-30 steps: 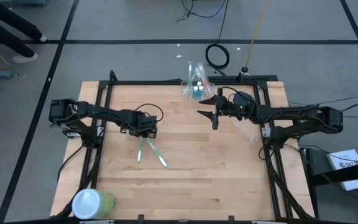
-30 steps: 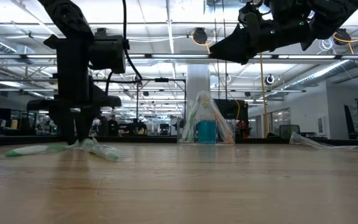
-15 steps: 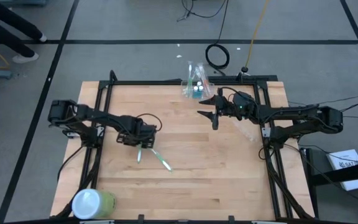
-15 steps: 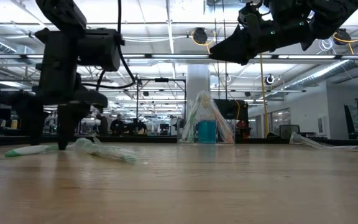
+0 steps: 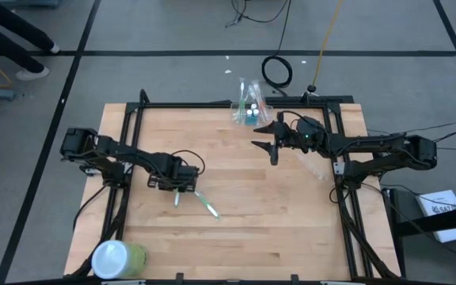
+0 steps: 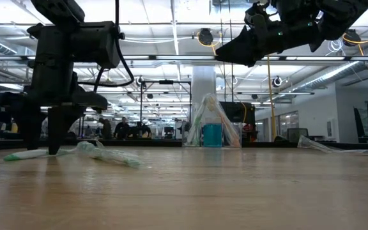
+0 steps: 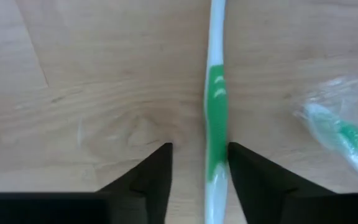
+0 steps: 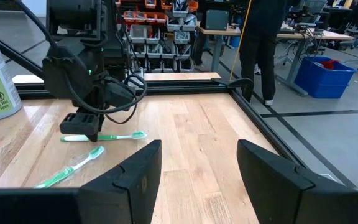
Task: Pick & Place toothbrushing station
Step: Put the green toothbrush into the transparent organizer
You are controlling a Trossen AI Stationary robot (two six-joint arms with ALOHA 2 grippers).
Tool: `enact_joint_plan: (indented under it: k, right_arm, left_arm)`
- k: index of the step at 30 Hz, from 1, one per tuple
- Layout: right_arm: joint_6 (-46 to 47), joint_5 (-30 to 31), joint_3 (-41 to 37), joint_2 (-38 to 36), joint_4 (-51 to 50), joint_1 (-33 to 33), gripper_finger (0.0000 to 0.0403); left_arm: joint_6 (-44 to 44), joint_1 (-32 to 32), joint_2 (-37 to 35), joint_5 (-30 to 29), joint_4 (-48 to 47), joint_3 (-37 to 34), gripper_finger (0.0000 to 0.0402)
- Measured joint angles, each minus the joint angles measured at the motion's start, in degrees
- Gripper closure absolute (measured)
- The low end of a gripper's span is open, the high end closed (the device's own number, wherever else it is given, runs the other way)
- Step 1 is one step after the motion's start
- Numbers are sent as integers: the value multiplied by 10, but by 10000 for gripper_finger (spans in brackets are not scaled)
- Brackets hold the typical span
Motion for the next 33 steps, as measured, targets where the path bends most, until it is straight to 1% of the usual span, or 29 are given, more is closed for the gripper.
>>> enact_joint_plan:
  k: [4,8,15,17,21,27,33]
  right_arm:
    - [0,0,0,0,0,0,202]
    - [0,0,0,0,0,0,202]
    - [0,0,0,0,0,0,202]
    - [0,0,0,0,0,0,202]
    - [0,0,0,0,0,0,202]
    - [2,0,0,0,0,0,202]
    - [4,2,0,0,0,0,202]
  left_arm:
    - [-1,0,0,-16,14,0,286]
    - [7,0,0,-40,32,0,323]
    - [21,0,-1,-42,34,0,386]
    - [28,0,-1,-43,34,0,390]
    - [53,0,-1,-50,32,0,378]
    - [84,12,-15,-102,24,0,393]
    - [130,21,-67,-146,27,0,387]
